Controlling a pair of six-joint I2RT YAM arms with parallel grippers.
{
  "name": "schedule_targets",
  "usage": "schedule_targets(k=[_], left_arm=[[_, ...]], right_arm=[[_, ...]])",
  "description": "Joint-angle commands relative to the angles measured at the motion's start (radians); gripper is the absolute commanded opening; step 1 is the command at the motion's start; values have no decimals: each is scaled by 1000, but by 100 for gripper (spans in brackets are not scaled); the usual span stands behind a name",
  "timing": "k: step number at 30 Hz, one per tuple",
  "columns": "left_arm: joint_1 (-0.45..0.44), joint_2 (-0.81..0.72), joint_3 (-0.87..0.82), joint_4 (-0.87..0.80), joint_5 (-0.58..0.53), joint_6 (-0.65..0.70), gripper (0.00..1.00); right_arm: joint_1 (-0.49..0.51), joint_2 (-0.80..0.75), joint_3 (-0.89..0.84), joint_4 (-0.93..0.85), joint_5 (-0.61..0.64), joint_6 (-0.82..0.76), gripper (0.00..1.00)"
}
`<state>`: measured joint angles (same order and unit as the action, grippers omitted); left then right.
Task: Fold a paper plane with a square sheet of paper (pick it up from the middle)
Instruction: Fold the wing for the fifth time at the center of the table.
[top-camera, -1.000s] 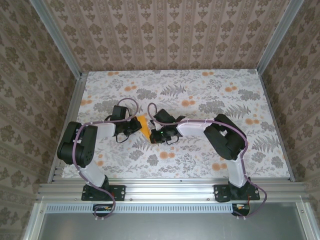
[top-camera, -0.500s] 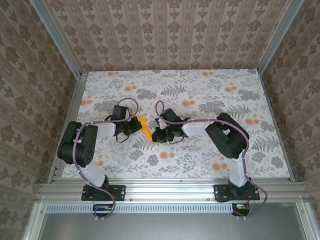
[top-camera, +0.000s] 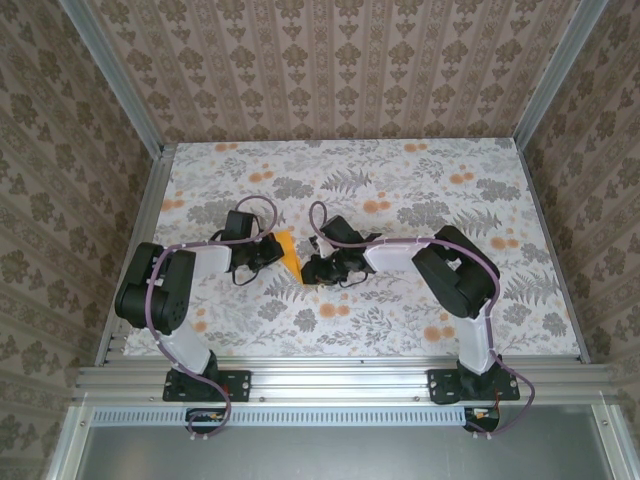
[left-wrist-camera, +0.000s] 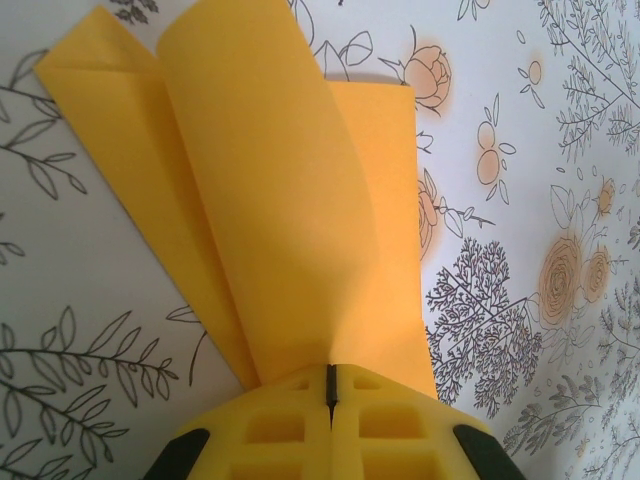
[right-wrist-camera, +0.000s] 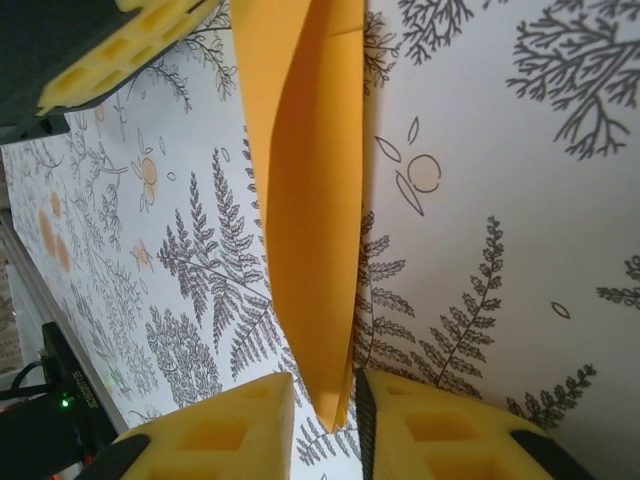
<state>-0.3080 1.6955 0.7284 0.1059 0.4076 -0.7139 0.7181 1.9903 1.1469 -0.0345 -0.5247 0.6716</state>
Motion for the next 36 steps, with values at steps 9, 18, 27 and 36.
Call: schedule_targets(k=[9,18,27,36], left_arm=[[-8,44,-7,-70,-44,11,5],[-9,41,-4,-68,-38,9,6],[-9,22,3,-69,-32,11,7],[-6,-69,40,-61,2,29,16]], right_arm=[[18,35,164,-134,84,-91,32],[20,106,223,-151,72,-90,29],[18,132,184,-89,15,-30,12],[4,145,119,-51,0,30,5]])
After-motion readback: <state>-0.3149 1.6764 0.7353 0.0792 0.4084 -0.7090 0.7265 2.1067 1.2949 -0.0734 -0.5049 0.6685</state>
